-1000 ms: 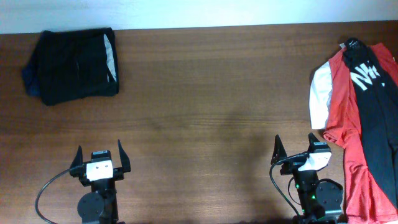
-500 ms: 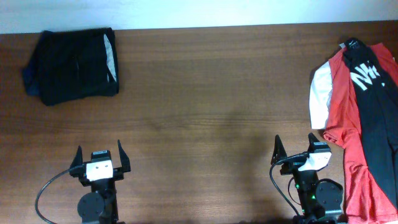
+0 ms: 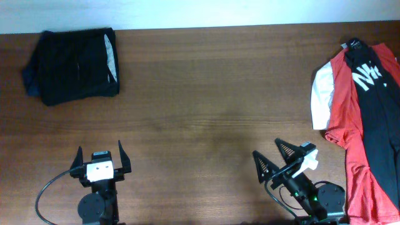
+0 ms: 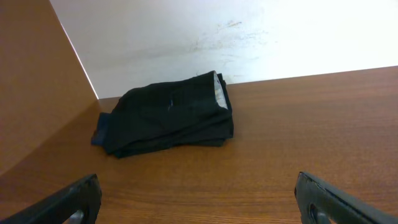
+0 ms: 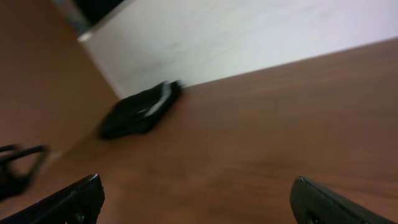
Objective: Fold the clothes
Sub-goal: 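Move the right gripper toward the clothes pile on the right, then grasp the black NY t-shirt with the right gripper and drag it left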
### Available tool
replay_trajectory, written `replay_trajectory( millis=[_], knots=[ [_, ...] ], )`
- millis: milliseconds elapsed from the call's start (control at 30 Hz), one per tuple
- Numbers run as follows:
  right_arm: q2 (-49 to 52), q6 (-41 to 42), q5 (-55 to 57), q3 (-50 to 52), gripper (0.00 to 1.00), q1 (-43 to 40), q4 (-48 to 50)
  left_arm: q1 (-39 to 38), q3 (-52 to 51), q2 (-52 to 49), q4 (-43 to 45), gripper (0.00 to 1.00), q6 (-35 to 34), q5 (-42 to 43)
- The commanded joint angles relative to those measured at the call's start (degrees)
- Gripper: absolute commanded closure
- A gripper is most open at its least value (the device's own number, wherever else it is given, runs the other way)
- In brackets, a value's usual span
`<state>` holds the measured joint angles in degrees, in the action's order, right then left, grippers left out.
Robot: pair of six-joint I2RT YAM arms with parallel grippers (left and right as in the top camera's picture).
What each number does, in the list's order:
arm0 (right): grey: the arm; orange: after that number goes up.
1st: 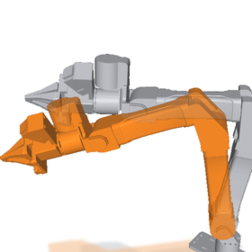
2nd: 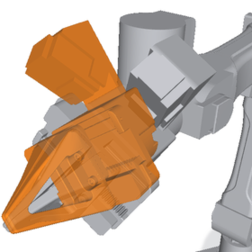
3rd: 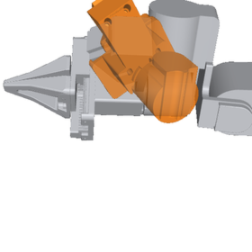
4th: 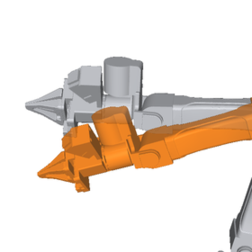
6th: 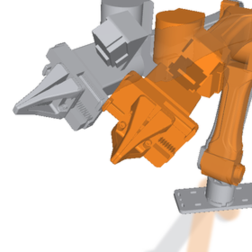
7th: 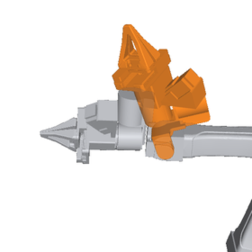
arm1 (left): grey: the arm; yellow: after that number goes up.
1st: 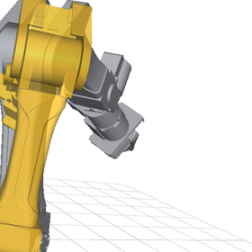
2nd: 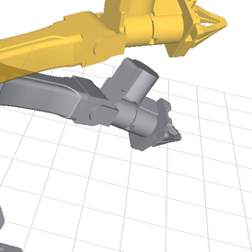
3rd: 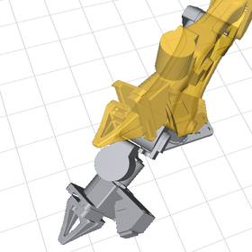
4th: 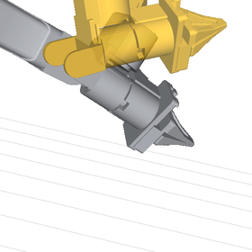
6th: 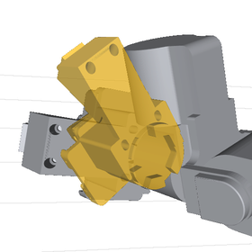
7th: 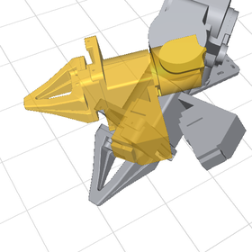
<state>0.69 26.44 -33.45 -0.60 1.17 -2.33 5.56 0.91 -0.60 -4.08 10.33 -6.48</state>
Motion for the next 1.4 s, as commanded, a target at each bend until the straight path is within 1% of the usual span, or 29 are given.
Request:
replay_trajectory(
  millis=[0, 33, 100, 200, 267, 300, 400, 467, 533, 633, 700, 767, 833, 867, 933, 1067, 1133, 1200, 1267, 1367],
  knots=[
    [-0.5, 4.1, -7.3, 0.3, 0.01, 0.3, 3.1, -0.3, -0.4, 0.2, 0.1, 0.01, 0.5, -0.7],
    [-0.5, 4.1, -7.3, 0.3, 0.01, 0.3, 5.8, -0.3, -0.4, 0.2, 0.1, 0.01, 0.5, -0.7],
    [-0.5, 4.1, -7.3, 0.3, 0.01, 0.3, 14.9, -0.3, -0.4, 0.2, 0.1, 0.01, 0.5, -0.7],
    [-0.5, 4.0, -6.1, 0.3, 0.01, 0.3, 21.0, -0.3, -0.4, 0.2, 0.1, 0.01, 0.5, -0.7],
    [-0.5, 3.3, -4.3, 0.0, 0.01, 0.3, 21.4, -0.3, -0.4, 0.2, 0.1, 0.01, 0.5, -0.7],
    [-0.5, 1.2, -3.0, -0.4, 0.01, 0.3, 21.3, -0.3, -0.4, 0.2, 0.1, 0.01, 0.5, -0.7],
    [0.6, 0.7, 4.6, -2.1, 0.01, 0.3, 21.2, -0.3, -0.4, 0.2, 0.1, 0.01, 0.5, -0.7],
    [3.4, -1.0, 11.2, -5.4, 0.01, 0.3, 19.5, -0.3, -0.4, 0.2, 0.1, 0.01, 0.5, -0.7],
    [7.9, -4.0, 14.5, -10.1, 0.01, 0.3, 17.1, -0.3, -0.4, 0.2, 0.1, 0.01, 0.5, -0.7],
    [17.1, -8.8, 21.4, -19.3, 0.01, 0.3, 13.7, -0.3, -0.4, 0.2, 0.1, 0.01, 0.5, -0.7],
    [25.1, -11.9, 30.4, -28.0, 0.01, 0.3, 10.5, -0.3, -0.4, 0.2, 0.1, 0.01, 0.5, -0.7],
    [33.6, -17.2, 38.7, -38.0, 0.01, 0.3, 5.1, -0.3, -0.4, 0.2, 0.1, 0.01, 0.5, -0.7],
    [42.5, -21.1, 48.4, -48.8, 0.01, 0.2, -2.9, -0.3, -0.4, 0.2, 0.1, 0.01, 0.5, -0.7],
    [48.5, -22.5, 53.2, -55.4, 0.01, -0.5, -7.0, -0.3, -0.4, 0.2, 0.1, 0.01, 0.5, -0.7],
    [58.4, -23.3, 55.1, -66.2, 0.01, -3.6, -13.3, -0.3, -0.4, 0.2, 0.1, 0.01, 0.5, -0.7],
    [81.2, -23.6, 55.1, -91.1, 0.01, -14.2, -31.2, -0.3, -0.4, 0.2, 0.1, 0.01, 0.5, -0.7],
    [92.1, -29.1, 54.7, -103.3, 0.01, -19.5, -41.6, -0.3, -0.4, 0.2, 0.1, 0.01, 0.5, -0.7],
    [100.4, -32.0, 54.7, -111.5, 0.01, -23.5, -48.5, -0.3, -0.4, 0.2, 0.1, 0.01, 0.5, -0.7],
    [106.7, -33.4, 54.8, -115.1, 0.01, -26.6, -51.1, -0.3, -0.4, 0.2, 0.1, 0.01, 0.5, -0.7],
    [115.2, -33.6, 54.7, -115.2, 0.01, -31.7, -50.0, -0.3, -0.4, 0.2, 0.1, 0.01, 0.5, -0.7]
  ],
)
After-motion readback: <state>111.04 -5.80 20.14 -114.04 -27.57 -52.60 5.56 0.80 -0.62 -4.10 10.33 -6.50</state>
